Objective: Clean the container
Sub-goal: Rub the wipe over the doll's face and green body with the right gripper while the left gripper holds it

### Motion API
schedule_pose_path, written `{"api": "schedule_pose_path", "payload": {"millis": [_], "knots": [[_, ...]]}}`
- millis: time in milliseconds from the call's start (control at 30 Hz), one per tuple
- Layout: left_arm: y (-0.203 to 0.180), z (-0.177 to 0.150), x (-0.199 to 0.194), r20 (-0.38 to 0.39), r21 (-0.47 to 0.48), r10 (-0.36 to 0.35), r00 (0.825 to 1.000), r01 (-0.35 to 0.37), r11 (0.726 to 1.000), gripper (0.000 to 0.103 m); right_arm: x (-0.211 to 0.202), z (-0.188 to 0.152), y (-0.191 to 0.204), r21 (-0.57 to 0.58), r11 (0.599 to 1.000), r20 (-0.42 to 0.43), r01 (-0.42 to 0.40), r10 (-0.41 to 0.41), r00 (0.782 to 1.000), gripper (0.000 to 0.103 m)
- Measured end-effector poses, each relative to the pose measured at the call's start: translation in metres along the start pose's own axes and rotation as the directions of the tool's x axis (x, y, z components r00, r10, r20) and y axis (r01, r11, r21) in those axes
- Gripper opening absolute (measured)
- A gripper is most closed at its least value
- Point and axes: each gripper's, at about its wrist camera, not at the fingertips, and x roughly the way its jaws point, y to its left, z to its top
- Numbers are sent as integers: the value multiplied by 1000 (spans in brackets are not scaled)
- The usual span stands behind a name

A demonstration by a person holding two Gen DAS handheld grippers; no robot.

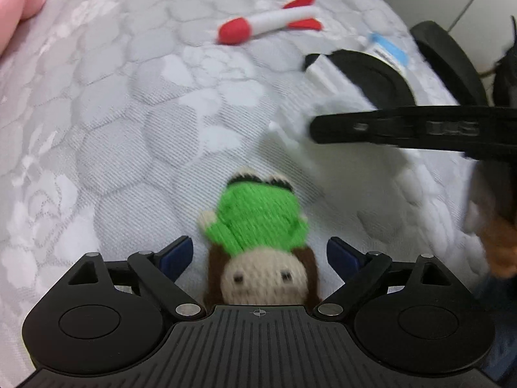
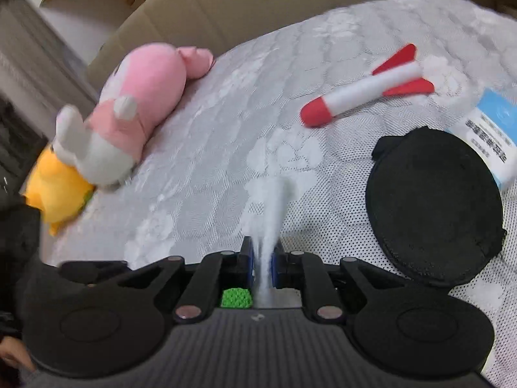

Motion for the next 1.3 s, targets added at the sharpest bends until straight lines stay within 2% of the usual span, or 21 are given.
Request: {"api": "schedule_pose_path", "payload": {"millis": [100, 200, 233, 267, 300, 400, 533, 600, 633, 733, 800, 867, 933, 1033, 1133, 1200, 1267, 1300], "knots": [[-15, 11, 23, -52, 92, 66, 996, -61, 994, 94, -2, 2, -8, 50, 998, -3, -34, 34, 999, 14], [-30, 18, 40, -76, 163, 122, 990, -108, 981, 96, -7, 2, -8, 7, 1000, 12, 21, -21, 1000, 14], [-34, 21, 38, -66, 176, 133, 989, -120, 977, 86, -10, 2, -8, -2, 999, 19, 38, -38, 999, 14], [-38, 25, 33, -52, 186, 142, 989, -130, 974, 69, -12, 3, -9, -5, 999, 27, 52, -52, 998, 14], [-42, 29, 29, -38, 196, 151, 988, -141, 971, 69, -14, 4, -12, 10, 999, 37, 52, -52, 998, 14], [-52, 40, -2, 86, 195, 104, 991, -119, 974, 68, -27, 9, -21, 80, 997, 97, 9, -17, 995, 14], [-62, 35, -33, 175, 174, 53, 983, -84, 981, 69, -45, 14, -37, 182, 973, 169, -143, 112, 979, 14], [-63, 25, -34, 173, 164, 44, 984, -73, 984, 69, -49, 13, -44, 243, 938, 189, -247, 203, 961, 14], [-64, 19, -34, 169, 160, 40, 985, -68, 985, 71, -50, 12, -46, 268, 911, 200, -313, 265, 943, 14], [-61, 4, -35, 171, 142, 34, 985, -59, 988, 73, -50, 10, -37, 286, 804, 216, -521, 475, 853, 14], [-55, 0, -36, 164, 103, 12, 986, -30, 994, 73, -44, 8, -22, 260, 795, 164, -548, 522, 837, 14], [-51, 2, -33, 157, 87, 5, 988, -19, 996, 74, -32, 2, -8, 220, 847, 73, -484, 481, 874, 14], [-48, 0, -34, 143, 89, 3, 990, -16, 996, 76, -19, -5, -1, 191, 899, -11, -394, 403, 915, 14], [-46, -6, -29, 100, 97, 26, 995, -36, 995, 76, -8, -11, 1, 173, 943, -72, -285, 301, 951, 15], [-42, -12, -25, 50, 89, 25, 998, -29, 996, 78, 2, -15, 3, 129, 969, -114, -213, 228, 967, 15], [-43, -14, -27, 15, 99, 19, 1000, -20, 995, 82, 7, -20, 8, 82, 983, -152, -167, 178, 972, 15], [-44, -23, -30, -14, 136, 32, 999, -30, 990, 89, 11, -23, 19, -24, 995, -167, -96, 90, 982, 15], [-45, -27, -31, -28, 157, 40, 999, -36, 987, 90, 12, -23, 24, -72, 995, -161, -69, 56, 985, 15]]}}
